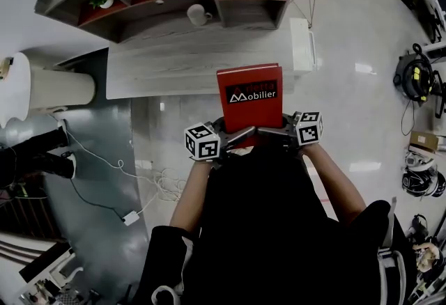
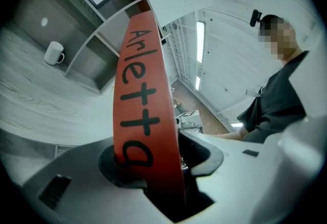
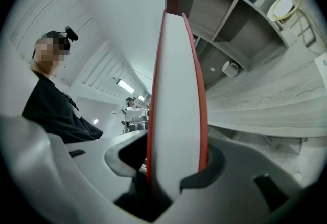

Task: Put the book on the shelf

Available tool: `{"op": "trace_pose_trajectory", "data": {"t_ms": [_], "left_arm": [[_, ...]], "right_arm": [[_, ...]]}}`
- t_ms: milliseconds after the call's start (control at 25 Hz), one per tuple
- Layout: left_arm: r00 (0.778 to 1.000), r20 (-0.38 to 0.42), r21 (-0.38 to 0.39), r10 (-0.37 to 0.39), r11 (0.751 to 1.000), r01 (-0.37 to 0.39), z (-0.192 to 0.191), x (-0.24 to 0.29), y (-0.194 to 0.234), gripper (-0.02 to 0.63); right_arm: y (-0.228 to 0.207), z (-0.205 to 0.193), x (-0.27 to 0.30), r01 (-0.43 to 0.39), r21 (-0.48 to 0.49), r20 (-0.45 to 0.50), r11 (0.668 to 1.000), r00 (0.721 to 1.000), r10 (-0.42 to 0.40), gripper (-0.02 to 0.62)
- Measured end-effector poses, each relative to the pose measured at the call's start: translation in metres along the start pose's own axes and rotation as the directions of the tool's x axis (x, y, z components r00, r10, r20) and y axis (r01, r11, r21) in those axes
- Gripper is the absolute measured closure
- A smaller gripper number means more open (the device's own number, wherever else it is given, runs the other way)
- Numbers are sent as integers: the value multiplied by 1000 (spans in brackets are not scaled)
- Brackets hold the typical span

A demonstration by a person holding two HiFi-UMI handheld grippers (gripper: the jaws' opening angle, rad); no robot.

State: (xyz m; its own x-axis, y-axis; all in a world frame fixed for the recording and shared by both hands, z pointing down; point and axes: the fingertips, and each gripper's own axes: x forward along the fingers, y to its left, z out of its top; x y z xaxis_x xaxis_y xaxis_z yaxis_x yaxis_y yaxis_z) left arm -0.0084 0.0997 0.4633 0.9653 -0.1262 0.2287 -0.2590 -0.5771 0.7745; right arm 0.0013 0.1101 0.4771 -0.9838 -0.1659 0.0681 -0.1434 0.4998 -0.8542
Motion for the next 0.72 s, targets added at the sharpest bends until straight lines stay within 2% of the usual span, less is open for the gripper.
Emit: {"op": "trace_pose_trajectory", "data": {"t_ms": [480, 720], "left_arm": [[998, -33, -6, 48, 999, -48, 58, 78, 40, 382], [996, -22, 25, 91, 996, -90, 82, 112, 61, 371]], "right_arm": [[-57, 70, -56, 51, -74, -20, 996, 998, -53, 405], [-88, 98, -78, 48, -90, -28, 995, 998, -51, 404]]}}
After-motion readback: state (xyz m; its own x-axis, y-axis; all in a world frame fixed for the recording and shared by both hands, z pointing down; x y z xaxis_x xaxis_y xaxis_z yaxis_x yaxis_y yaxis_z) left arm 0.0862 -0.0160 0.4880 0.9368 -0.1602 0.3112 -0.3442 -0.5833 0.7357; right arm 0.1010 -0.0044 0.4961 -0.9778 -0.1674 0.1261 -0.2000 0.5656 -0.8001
